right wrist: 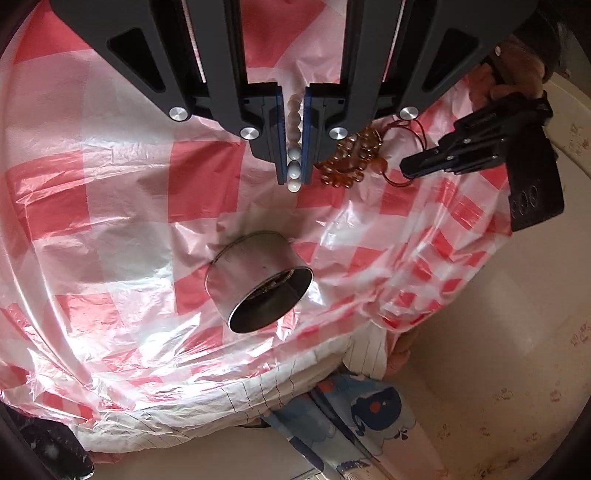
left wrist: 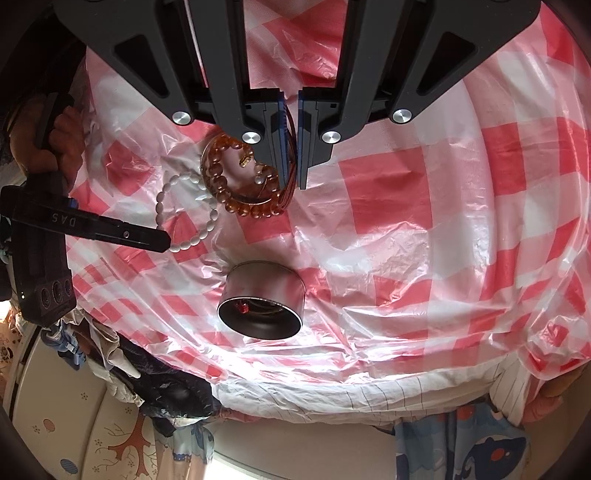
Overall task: Organize jewelry
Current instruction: 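Lift the pearl bracelet with the right tool and carry it toward the tin, then lower the pearl bracelet into the tin and open the right tool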
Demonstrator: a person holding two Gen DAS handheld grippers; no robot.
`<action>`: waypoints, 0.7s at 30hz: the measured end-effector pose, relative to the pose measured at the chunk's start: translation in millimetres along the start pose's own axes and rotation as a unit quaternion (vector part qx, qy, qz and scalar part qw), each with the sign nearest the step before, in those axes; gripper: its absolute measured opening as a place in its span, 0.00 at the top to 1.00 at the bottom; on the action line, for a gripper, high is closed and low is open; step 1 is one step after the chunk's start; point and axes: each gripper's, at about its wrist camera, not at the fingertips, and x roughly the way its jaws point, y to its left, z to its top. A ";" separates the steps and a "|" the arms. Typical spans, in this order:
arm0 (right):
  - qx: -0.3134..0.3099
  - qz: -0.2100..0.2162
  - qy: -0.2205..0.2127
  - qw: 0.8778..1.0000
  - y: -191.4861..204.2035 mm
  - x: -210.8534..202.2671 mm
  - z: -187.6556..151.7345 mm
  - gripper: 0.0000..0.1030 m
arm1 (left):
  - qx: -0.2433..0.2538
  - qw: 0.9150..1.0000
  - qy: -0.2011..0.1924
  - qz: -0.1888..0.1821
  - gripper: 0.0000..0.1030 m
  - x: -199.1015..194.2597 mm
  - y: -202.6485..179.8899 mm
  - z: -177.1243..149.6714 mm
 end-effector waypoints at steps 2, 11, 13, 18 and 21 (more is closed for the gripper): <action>0.005 0.010 -0.008 1.000 0.8 -2.8 2.5 0.92 | -0.001 1.000 -0.007 -0.005 0.96 -2.8 -1.0 1.2; 0.016 0.026 -0.035 0.999 0.8 -14.9 9.2 0.92 | -0.007 0.998 -0.038 -0.044 0.97 -17.0 -8.1 16.6; 0.016 0.027 -0.039 0.999 1.4 -16.3 12.1 0.92 | -0.008 0.998 -0.042 -0.052 0.97 -18.9 -10.5 22.1; 0.013 0.026 -0.053 0.998 3.8 -19.3 24.9 0.92 | 0.007 0.997 -0.055 -0.061 0.97 -21.0 -24.8 44.6; 0.010 0.022 -0.063 0.998 4.0 -21.4 36.4 0.92 | 0.016 0.996 -0.063 -0.066 0.97 -17.0 -32.9 63.9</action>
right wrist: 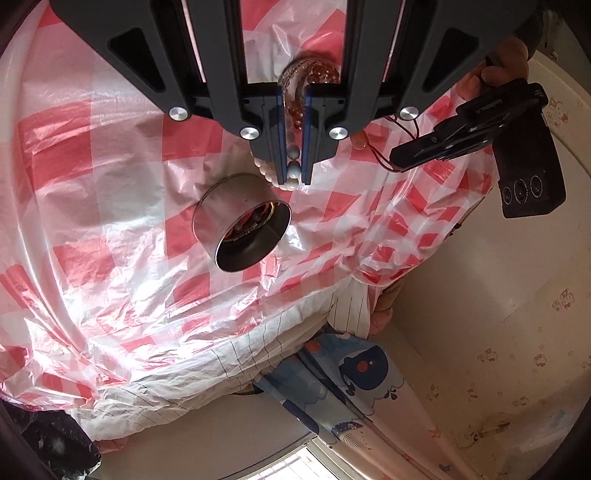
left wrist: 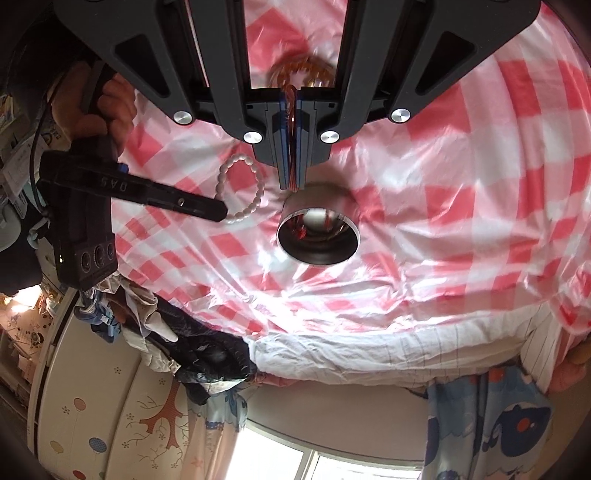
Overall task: Organize jewelry
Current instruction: 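Lower the pearl bracelet into the tin and open the right tool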
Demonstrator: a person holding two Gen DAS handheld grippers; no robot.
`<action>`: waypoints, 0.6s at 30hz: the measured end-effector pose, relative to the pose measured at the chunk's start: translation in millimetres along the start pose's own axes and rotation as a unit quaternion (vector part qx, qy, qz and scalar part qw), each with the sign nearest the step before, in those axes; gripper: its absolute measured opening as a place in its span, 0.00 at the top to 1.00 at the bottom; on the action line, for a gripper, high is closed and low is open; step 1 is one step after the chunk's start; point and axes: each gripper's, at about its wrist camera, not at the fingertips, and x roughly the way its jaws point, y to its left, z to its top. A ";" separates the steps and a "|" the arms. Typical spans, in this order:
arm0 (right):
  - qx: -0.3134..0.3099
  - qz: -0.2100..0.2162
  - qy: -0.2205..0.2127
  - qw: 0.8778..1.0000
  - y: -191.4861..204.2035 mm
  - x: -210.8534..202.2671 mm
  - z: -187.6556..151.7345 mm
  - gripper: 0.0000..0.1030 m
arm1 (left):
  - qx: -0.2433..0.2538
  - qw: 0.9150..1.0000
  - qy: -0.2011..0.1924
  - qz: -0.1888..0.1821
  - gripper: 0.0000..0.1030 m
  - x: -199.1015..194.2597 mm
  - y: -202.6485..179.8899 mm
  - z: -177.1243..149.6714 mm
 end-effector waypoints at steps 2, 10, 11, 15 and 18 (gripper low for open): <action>-0.001 -0.003 -0.003 1.000 -0.5 1.0 6.1 0.92 | 0.005 1.000 -0.003 -0.001 0.97 9.6 -3.4 15.4; -0.017 0.000 -0.033 0.999 9.2 17.7 53.9 0.92 | -0.025 0.999 -0.037 -0.028 0.97 50.5 1.8 73.6; -0.022 -0.001 -0.036 0.999 11.2 22.7 60.1 0.92 | -0.036 0.999 -0.022 -0.017 0.95 65.1 9.0 75.5; -0.038 -0.039 0.031 0.998 3.4 65.5 65.8 0.91 | -0.026 0.994 0.073 0.079 0.76 113.1 28.1 58.5; -0.013 -0.051 0.034 0.998 -11.7 60.4 54.4 0.91 | -0.006 0.994 0.066 0.092 0.67 92.1 26.0 41.7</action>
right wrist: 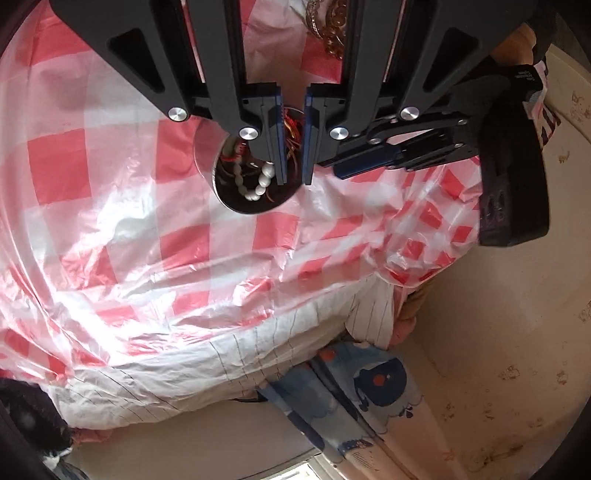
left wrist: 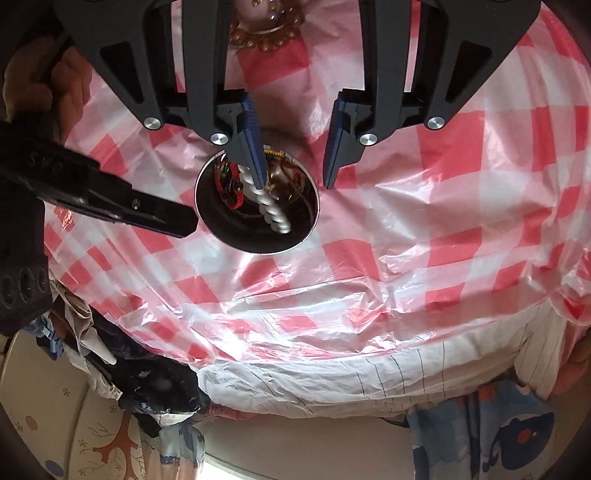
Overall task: Organize jewelry
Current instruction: 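Lower the pearl bracelet into the tin and open the right tool, then move the left tool to the amber bead bracelet and close on it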
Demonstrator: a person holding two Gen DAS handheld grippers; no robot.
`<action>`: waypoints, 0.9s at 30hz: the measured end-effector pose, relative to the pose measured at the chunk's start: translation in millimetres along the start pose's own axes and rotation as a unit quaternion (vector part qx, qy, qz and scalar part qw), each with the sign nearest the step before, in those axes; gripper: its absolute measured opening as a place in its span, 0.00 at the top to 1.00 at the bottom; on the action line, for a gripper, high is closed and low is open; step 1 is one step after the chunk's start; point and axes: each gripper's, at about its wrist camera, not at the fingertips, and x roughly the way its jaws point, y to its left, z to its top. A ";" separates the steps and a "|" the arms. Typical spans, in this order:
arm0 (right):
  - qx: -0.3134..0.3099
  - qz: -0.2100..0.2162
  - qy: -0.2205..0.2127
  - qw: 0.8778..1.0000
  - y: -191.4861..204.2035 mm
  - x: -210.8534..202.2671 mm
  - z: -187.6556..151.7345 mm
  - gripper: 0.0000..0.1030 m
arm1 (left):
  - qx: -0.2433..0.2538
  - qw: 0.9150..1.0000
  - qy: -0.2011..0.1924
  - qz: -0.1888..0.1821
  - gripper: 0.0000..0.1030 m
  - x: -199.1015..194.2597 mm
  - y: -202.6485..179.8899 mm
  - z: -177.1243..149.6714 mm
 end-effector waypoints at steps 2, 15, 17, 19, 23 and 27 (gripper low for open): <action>0.012 0.003 -0.003 1.000 -6.3 -10.1 -4.8 0.91 | 0.008 1.000 -0.003 0.010 0.63 -16.2 0.7 -15.0; 0.028 0.007 0.024 0.999 -5.2 -43.1 -76.9 0.66 | 0.008 0.999 0.042 -0.030 0.59 -42.9 7.6 -118.6; 0.023 0.011 0.023 0.999 -1.0 -41.8 -77.9 0.62 | 0.022 0.999 0.037 -0.032 0.59 -42.4 1.3 -115.9; 0.017 0.014 0.029 0.999 1.9 -39.6 -79.4 0.62 | 0.030 0.998 0.038 -0.033 0.59 -40.9 -3.9 -116.6; 0.011 0.020 0.044 0.999 6.8 -31.6 -82.1 0.62 | 0.029 0.998 0.046 -0.029 0.59 -33.2 -6.4 -116.4; 0.007 0.021 0.050 0.998 9.7 -26.7 -84.2 0.61 | 0.016 0.999 0.041 -0.031 0.59 -29.9 -5.0 -112.5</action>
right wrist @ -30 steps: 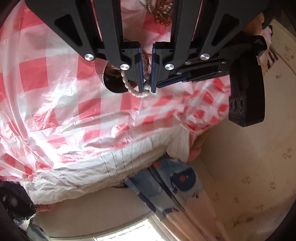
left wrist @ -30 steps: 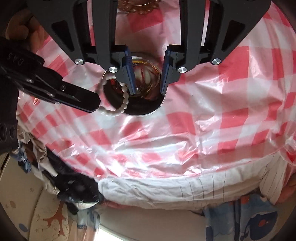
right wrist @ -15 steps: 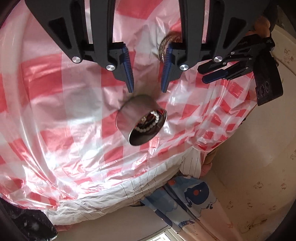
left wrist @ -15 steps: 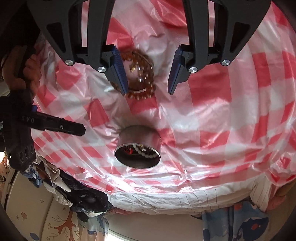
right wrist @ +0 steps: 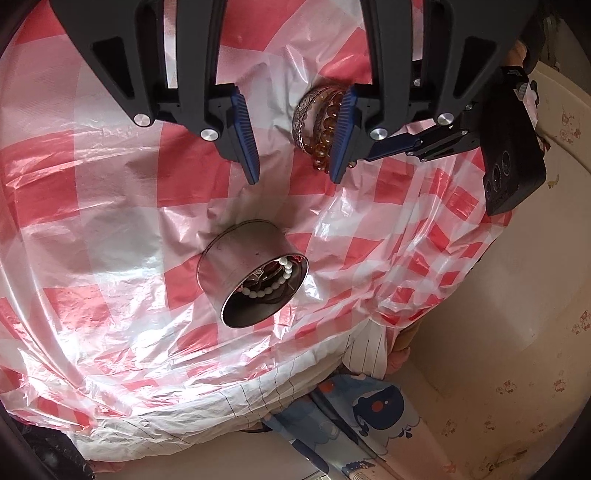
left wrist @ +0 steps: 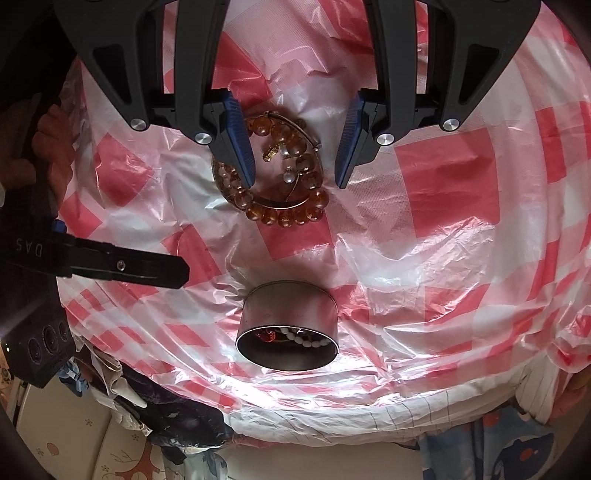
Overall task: Organize jewelry
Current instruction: 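Move the left tool to the amber bead bracelet and close on it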
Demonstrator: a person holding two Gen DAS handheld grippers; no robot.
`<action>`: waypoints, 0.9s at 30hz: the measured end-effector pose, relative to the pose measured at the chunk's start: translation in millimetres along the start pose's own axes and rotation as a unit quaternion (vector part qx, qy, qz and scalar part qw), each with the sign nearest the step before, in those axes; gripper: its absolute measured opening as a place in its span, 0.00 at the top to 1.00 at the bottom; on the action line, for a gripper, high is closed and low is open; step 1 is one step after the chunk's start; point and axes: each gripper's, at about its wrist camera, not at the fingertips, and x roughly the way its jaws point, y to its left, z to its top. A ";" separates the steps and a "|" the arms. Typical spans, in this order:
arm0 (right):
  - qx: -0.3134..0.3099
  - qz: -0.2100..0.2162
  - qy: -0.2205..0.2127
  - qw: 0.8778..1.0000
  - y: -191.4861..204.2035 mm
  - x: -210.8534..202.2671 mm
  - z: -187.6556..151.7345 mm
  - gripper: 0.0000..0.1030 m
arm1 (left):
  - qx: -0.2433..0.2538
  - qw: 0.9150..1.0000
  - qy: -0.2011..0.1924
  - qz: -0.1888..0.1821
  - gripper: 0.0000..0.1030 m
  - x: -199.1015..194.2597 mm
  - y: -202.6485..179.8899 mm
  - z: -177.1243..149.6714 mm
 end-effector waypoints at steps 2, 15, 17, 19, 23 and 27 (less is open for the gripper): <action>0.000 0.000 0.001 1.000 0.0 1.3 -1.0 0.60 | -0.003 1.000 -0.002 0.001 0.59 1.2 0.1 1.5; -0.004 -0.001 0.012 1.000 2.0 9.4 -3.8 0.57 | -0.002 1.000 -0.007 0.004 0.58 0.4 -1.8 4.9; -0.005 -0.001 0.013 1.000 2.2 9.6 -4.0 0.56 | -0.003 1.000 -0.006 0.004 0.58 0.8 -1.4 4.8; -0.005 0.000 0.013 1.000 2.5 10.3 -4.1 0.55 | -0.003 1.000 -0.006 0.004 0.58 1.0 -1.4 4.9; -0.006 0.000 0.014 1.000 3.7 10.9 -4.4 0.55 | -0.002 1.000 -0.006 0.005 0.56 1.6 -1.0 5.4; -0.006 0.000 0.013 1.000 4.4 10.8 -4.8 0.54 | -0.007 1.000 -0.007 0.003 0.55 2.2 -0.1 5.7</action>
